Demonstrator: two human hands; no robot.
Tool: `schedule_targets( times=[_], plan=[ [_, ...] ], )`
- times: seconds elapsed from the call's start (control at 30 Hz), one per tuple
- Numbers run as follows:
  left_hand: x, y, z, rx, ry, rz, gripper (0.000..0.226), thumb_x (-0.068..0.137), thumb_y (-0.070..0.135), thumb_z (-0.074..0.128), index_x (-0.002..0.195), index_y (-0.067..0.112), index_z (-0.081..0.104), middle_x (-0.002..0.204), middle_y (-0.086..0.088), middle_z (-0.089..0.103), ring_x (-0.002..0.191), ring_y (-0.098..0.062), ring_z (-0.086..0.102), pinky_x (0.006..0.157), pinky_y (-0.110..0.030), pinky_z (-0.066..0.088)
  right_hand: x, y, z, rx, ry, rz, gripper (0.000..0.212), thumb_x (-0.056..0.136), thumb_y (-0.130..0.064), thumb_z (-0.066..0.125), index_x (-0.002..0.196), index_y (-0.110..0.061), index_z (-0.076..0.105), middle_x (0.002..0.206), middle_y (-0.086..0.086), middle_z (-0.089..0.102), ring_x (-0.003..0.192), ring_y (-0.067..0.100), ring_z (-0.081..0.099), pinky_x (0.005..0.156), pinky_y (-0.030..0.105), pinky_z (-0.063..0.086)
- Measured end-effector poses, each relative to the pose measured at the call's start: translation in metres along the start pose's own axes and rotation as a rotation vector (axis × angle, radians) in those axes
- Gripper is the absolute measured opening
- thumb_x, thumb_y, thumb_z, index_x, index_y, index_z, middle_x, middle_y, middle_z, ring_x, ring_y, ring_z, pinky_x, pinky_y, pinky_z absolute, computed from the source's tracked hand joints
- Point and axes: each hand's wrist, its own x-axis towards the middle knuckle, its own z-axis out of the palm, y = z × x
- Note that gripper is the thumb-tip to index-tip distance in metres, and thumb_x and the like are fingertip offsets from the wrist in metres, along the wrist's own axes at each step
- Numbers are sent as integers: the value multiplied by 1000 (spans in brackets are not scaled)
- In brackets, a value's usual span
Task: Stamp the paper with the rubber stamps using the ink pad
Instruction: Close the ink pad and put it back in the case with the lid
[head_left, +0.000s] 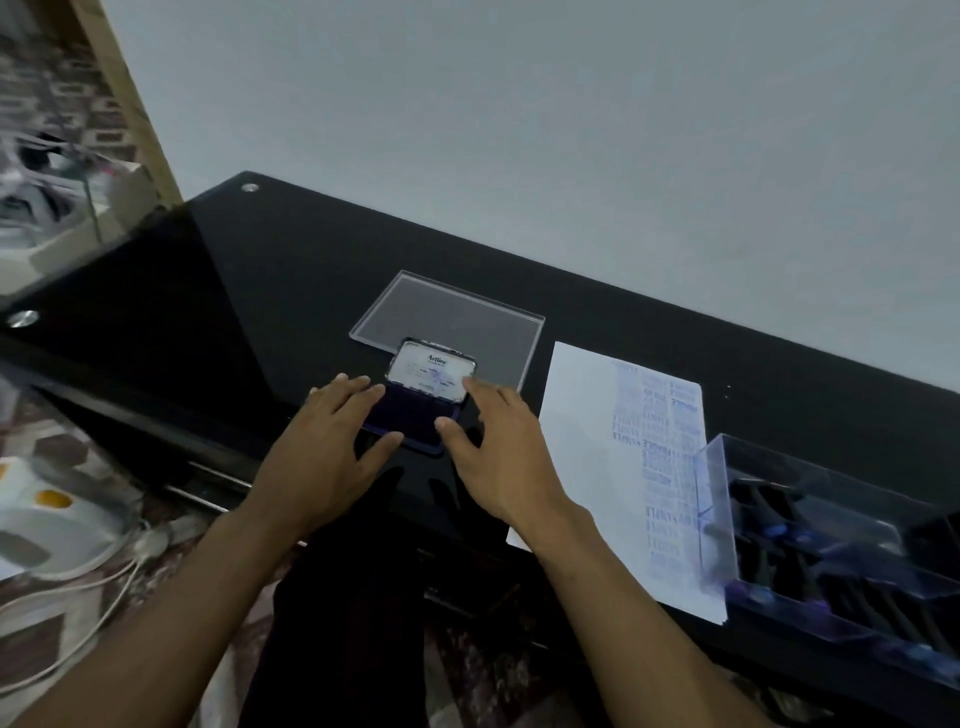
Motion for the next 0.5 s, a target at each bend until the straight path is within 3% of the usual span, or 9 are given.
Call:
schedule_targets(
  times=[0.13,0.37,0.5],
  plan=[
    [7,-12,9,-26,-27,-36,73,90,53,65,149,14,45,156,-6,41,150,-21,25,124,-39,18,14,4,12,77,6,79,65,92,-48,61,149,-26,36,142,-3,44,122,16,53,101,41,50],
    [12,-22,22,-18,-24,-34,85,85,71,46,149,14,46,157,-7,39,152,-20,20,123,-36,6,35,9,17,84,13,91,68,92,-46,62,149,-26,32,138,-2,44,115,17,55,98,35,52],
    [13,-23,24,1,-2,-21,84,90,75,44,147,14,48,156,-7,41,151,-21,22,124,-40,10,44,10,17,39,-5,80,73,93,-46,60,153,-24,26,146,1,42,128,19,47,103,32,43]
  ],
)
